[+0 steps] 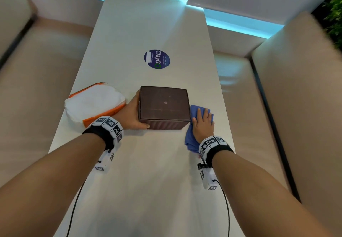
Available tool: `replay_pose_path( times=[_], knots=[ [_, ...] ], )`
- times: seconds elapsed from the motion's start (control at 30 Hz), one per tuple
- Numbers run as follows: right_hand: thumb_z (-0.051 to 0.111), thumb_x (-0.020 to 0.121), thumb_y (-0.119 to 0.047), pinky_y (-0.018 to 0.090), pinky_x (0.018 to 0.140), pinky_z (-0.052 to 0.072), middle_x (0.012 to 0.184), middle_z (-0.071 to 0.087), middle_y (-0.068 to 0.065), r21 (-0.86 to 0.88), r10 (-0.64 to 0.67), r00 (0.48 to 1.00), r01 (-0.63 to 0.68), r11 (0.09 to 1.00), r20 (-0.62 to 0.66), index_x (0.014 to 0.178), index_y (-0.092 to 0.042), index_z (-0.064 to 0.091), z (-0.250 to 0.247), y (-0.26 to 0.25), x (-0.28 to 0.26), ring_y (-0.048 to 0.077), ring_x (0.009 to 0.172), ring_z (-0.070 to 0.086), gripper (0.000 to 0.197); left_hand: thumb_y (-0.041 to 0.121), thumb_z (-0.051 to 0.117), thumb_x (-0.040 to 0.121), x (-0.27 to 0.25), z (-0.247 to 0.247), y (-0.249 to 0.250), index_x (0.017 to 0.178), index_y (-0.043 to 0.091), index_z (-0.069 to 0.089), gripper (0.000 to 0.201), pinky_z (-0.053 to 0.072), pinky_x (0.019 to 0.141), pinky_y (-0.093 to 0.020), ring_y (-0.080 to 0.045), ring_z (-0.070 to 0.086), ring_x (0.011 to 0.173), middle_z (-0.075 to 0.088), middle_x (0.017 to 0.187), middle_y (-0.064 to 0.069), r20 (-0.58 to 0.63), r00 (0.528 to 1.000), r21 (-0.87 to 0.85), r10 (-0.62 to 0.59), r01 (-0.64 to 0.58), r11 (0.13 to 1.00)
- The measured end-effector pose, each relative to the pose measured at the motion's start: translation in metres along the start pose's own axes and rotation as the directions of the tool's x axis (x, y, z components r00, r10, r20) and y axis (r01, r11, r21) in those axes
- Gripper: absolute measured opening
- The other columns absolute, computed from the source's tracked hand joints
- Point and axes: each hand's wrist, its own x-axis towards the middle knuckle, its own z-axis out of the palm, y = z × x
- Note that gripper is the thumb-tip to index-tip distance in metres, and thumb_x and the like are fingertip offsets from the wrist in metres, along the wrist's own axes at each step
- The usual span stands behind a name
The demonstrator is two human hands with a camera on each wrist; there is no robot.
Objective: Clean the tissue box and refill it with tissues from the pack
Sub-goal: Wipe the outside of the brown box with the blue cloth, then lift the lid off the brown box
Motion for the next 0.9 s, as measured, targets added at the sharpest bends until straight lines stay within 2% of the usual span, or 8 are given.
replay_pose_path(
  times=[0.13,0.27,0.37,0.5,0.57,0.63,0.7,0.9],
  knots=[
    [0.021,0.104,-0.033,0.048,0.119,0.009,0.160,-0.007,0.011,-0.039,-0.006,0.999,0.008,0.999,0.037,0.152,-0.016,0.000,0.004,-0.001,0.002,0.030,0.148,-0.003,0.056,0.035,0.081,0.052,0.004,-0.002,-0.001,0.151,0.015,0.005,0.126,0.028,0.109,-0.008,-0.005,0.034,0.138,0.032,0.150,-0.002,-0.003,1.000,0.002,-0.001,0.001,1.000],
    [0.021,0.103,-0.035,0.050,0.118,0.010,0.161,-0.009,0.009,-0.089,-0.005,0.991,0.017,0.996,0.136,0.152,-0.019,-0.001,-0.007,-0.001,0.008,0.030,0.148,-0.003,0.057,0.034,0.079,0.051,0.006,-0.003,-0.001,0.149,0.017,0.009,0.122,0.032,0.101,-0.005,0.008,0.040,0.128,0.038,0.142,0.002,0.001,1.000,0.041,-0.007,0.007,0.999],
    [0.031,0.103,-0.029,0.048,0.115,0.018,0.159,0.008,0.013,-0.075,0.072,0.980,-0.059,0.995,0.187,0.151,-0.014,0.015,-0.030,-0.013,0.018,0.033,0.145,0.012,0.053,0.032,0.080,0.050,0.007,-0.005,-0.002,0.149,0.016,0.010,0.122,0.034,0.097,-0.003,-0.003,0.046,0.123,0.040,0.138,0.001,0.005,0.999,0.066,-0.032,0.031,0.997],
    [0.042,0.091,-0.010,0.046,0.116,0.023,0.149,0.035,0.012,0.323,0.114,0.993,-0.121,0.939,0.041,0.141,-0.011,0.038,-0.091,-0.057,0.028,0.031,0.138,0.031,0.049,0.020,0.084,0.053,0.009,-0.007,-0.004,0.149,0.016,0.008,0.123,0.034,0.095,-0.002,-0.005,0.046,0.122,0.040,0.136,0.003,0.019,0.997,0.077,-0.072,0.070,0.995],
    [0.052,0.086,-0.013,0.048,0.115,0.027,0.153,0.029,0.013,0.450,-0.077,0.997,0.080,0.890,-0.025,0.146,-0.014,0.030,-0.114,-0.085,0.028,0.032,0.140,0.030,0.064,0.016,0.084,0.054,0.010,-0.007,-0.006,0.149,0.016,0.009,0.122,0.036,0.092,0.000,0.003,0.048,0.115,0.040,0.134,0.004,0.016,0.997,0.084,-0.081,0.080,0.993],
    [0.066,0.083,-0.030,0.049,0.120,0.015,0.161,0.007,0.008,0.270,-0.368,0.908,0.310,0.912,0.200,0.152,-0.020,0.009,-0.129,-0.115,0.015,0.027,0.148,0.006,0.090,0.011,0.086,0.054,0.011,-0.007,-0.008,0.148,0.016,0.011,0.121,0.039,0.086,0.001,0.014,0.048,0.110,0.043,0.127,0.008,0.013,0.996,0.078,-0.093,0.091,0.993],
    [0.072,0.073,-0.050,0.053,0.119,0.007,0.161,-0.007,0.001,-0.006,-0.432,0.791,0.482,0.876,0.433,0.152,-0.026,-0.005,-0.134,-0.143,0.002,0.023,0.148,-0.009,0.113,0.006,0.088,0.056,0.012,-0.006,-0.008,0.148,0.014,0.011,0.120,0.041,0.083,-0.001,0.015,0.050,0.107,0.043,0.124,0.014,0.001,0.994,0.087,-0.111,0.111,0.990],
    [0.083,0.057,-0.052,0.055,0.119,0.009,0.160,-0.007,0.009,-0.347,-0.452,0.767,0.621,0.703,0.456,0.150,-0.022,-0.010,-0.098,-0.174,-0.008,0.032,0.148,-0.004,0.135,0.035,0.088,0.048,0.009,-0.007,0.003,0.151,0.014,0.004,0.134,0.033,0.110,-0.029,-0.010,0.036,0.135,0.030,0.152,0.001,-0.021,0.990,0.141,-0.138,0.140,0.980]
  ],
)
